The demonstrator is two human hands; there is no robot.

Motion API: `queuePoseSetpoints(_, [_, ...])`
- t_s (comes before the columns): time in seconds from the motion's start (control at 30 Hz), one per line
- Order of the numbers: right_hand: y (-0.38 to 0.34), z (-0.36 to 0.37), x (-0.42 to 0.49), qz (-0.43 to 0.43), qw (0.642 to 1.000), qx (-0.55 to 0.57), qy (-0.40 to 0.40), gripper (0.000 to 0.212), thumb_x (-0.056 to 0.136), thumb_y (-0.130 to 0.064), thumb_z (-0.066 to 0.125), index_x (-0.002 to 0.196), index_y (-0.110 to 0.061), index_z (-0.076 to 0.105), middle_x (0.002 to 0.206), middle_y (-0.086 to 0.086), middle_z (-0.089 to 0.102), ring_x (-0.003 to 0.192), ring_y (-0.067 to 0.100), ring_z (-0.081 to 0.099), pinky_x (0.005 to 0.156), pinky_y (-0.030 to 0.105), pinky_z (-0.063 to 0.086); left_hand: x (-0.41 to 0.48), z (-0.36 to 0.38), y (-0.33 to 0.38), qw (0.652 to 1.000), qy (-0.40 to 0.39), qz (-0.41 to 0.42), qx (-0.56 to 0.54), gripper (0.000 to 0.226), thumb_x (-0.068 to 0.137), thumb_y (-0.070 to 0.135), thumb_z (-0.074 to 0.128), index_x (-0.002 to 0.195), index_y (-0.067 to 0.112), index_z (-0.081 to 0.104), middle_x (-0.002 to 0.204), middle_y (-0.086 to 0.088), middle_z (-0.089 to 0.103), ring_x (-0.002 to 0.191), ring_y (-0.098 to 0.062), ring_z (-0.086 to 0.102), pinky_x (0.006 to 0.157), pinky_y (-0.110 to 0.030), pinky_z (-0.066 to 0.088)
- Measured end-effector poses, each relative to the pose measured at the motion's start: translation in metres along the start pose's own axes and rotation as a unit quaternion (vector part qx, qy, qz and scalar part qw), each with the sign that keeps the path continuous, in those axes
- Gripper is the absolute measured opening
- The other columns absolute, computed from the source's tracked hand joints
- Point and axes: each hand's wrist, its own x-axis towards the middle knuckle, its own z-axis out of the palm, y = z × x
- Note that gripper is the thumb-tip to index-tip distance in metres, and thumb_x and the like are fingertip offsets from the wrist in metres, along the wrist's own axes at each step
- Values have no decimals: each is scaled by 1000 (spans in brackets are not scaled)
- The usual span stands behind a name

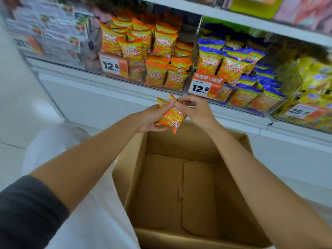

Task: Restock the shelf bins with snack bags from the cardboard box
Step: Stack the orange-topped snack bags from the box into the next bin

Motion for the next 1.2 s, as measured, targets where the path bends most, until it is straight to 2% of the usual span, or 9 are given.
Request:
queuePoseSetpoints(0.13, [-42, 9, 21, 37, 997, 55, -32, 87, 76, -47, 77, 149, -31, 31, 142, 1, 47, 118, 17, 53, 97, 39, 50, -10, -16, 36, 987, 110, 116, -12, 57, 90, 66, 48, 127, 23, 48, 117, 5, 67, 97, -10, 65, 85, -31, 55])
queuePoseSetpoints(0.23, [-60, 16, 45, 46, 993, 103, -30, 130, 52, -52, 90, 149, -46, 5, 151, 5, 36, 120, 22, 49, 99, 48, 49, -7, -28, 70, 953, 198, 218, 78, 89, 86, 73, 46, 152, 19, 18, 150, 1, 39, 131, -21, 45, 110, -41, 37])
queuePoseSetpoints(0.3, [-70, 18, 67, 38, 988, 152, 12, 118, 67, -32, 87, 151, -43, 4, 153, -2, 29, 132, 17, 39, 100, 43, 47, 2, -41, 93, 921, 239, 235, 200, 104, 81, 83, 36, 154, 12, 16, 154, -10, 35, 139, -30, 35, 114, -46, 30])
queuePoseSetpoints(0.4, [-78, 16, 102, 22, 980, 187, 71, 108, 73, -19, 82, 151, -40, 11, 146, -6, 34, 129, 15, 42, 92, 37, 49, 23, -64, 123, 799, 343, 270, 413, 95, 79, 86, 26, 121, 4, 50, 122, -16, 58, 116, -33, 49, 99, -49, 40])
queuePoseSetpoints(0.53, [-75, 24, 145, 22, 986, 133, 102, 102, 81, -8, 73, 152, -38, 6, 151, -2, 28, 125, 10, 35, 88, 29, 39, 58, -88, 146, 678, 384, 277, 562, 102, 81, 83, 13, 144, 6, 38, 151, -11, 37, 143, -28, 26, 117, -48, 18])
queuePoseSetpoints(0.63, [-65, 31, 166, 32, 994, 81, 69, 97, 88, -13, 67, 154, -34, -1, 158, -2, 22, 138, 18, 32, 98, 30, 36, 85, -107, 139, 654, 382, 260, 599, 94, 88, 77, 26, 155, 11, 14, 159, -6, 26, 150, -22, 12, 121, -49, 5])
queuePoseSetpoints(0.83, [-48, 37, 183, -27, 994, 88, 52, 90, 86, -11, 71, 151, -35, 14, 150, -7, 30, 126, 10, 41, 87, 16, 48, 104, -125, 120, 580, 401, 371, 605, 76, 92, 69, 18, 149, 22, 37, 154, -3, 38, 146, -21, 27, 118, -52, 6])
queuePoseSetpoints(1.0, [-38, 20, 179, -48, 998, -36, 8, 91, 80, -18, 79, 150, -35, 22, 146, -16, 30, 131, 4, 35, 94, 18, 42, 107, -132, 115, 582, 380, 410, 590, 72, 93, 71, 19, 141, 27, 50, 150, 1, 45, 142, -20, 35, 117, -53, 6])
queuePoseSetpoints(1.2, [-34, 30, 171, -110, 977, -154, 99, 66, 83, -26, 75, 140, -26, 42, 140, -5, 45, 125, 12, 46, 101, 36, 49, 104, -137, 114, 575, 367, 422, 597, 69, 91, 69, 30, 140, 25, 49, 146, 0, 49, 138, -21, 41, 116, -57, 15])
